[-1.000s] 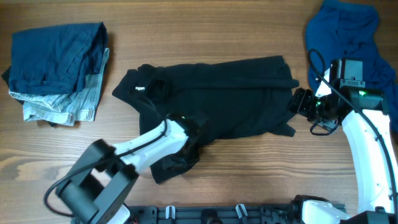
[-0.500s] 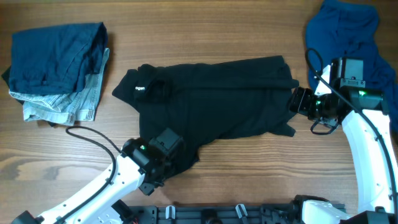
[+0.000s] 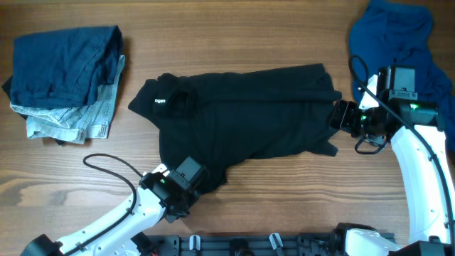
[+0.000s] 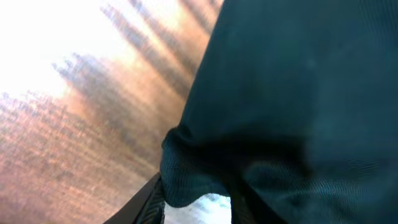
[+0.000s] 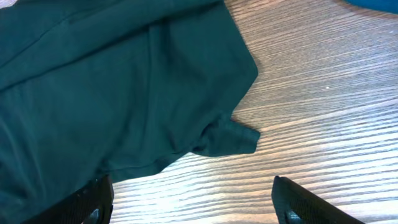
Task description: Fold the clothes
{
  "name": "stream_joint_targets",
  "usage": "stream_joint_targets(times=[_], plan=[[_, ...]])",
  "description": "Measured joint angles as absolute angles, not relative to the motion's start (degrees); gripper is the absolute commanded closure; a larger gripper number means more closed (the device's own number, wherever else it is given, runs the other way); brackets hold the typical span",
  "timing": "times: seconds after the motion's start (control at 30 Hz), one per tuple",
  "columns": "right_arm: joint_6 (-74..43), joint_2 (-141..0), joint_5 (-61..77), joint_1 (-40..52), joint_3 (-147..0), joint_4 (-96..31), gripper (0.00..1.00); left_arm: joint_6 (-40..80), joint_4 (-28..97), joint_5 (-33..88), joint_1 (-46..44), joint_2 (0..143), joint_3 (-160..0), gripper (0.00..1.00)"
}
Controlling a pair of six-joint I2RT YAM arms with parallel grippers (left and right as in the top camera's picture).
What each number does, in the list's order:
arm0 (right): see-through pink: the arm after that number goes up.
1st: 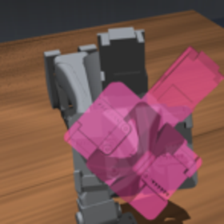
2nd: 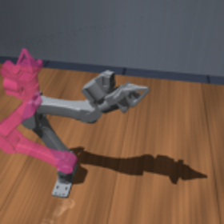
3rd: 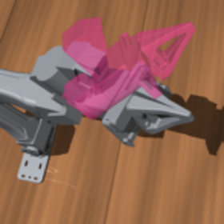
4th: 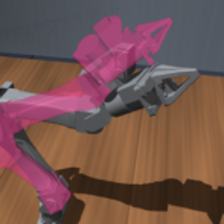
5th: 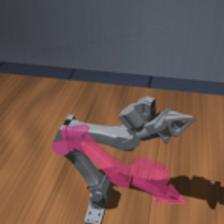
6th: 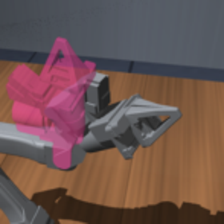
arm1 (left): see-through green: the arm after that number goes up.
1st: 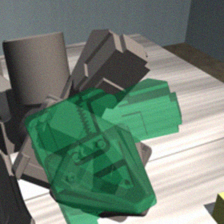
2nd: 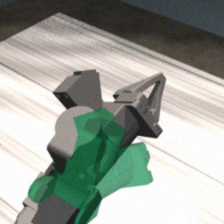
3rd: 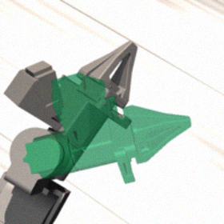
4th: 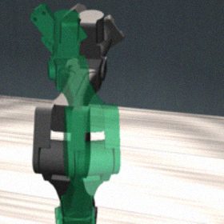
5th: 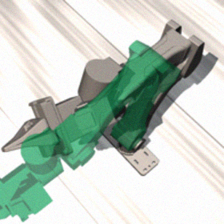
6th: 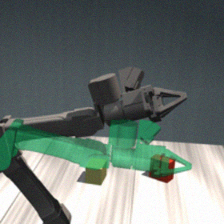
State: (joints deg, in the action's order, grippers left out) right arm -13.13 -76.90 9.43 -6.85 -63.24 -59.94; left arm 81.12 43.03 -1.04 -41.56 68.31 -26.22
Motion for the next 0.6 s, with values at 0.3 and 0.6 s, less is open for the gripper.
stream_joint_targets(times=[0.3, 0.6], plan=[[-13.1, -76.9, 10.96, -6.85, -63.24, -59.61, 0.22, 80.9, 40.27, -2.28, -41.6, 70.48, -27.29, 0.96], [-13.63, -81.14, 10.5, -6.85, -62.39, -59.72, 0.26, 76.79, 45.95, -7.44, -39.72, 65.34, -34.41, 0.96]])
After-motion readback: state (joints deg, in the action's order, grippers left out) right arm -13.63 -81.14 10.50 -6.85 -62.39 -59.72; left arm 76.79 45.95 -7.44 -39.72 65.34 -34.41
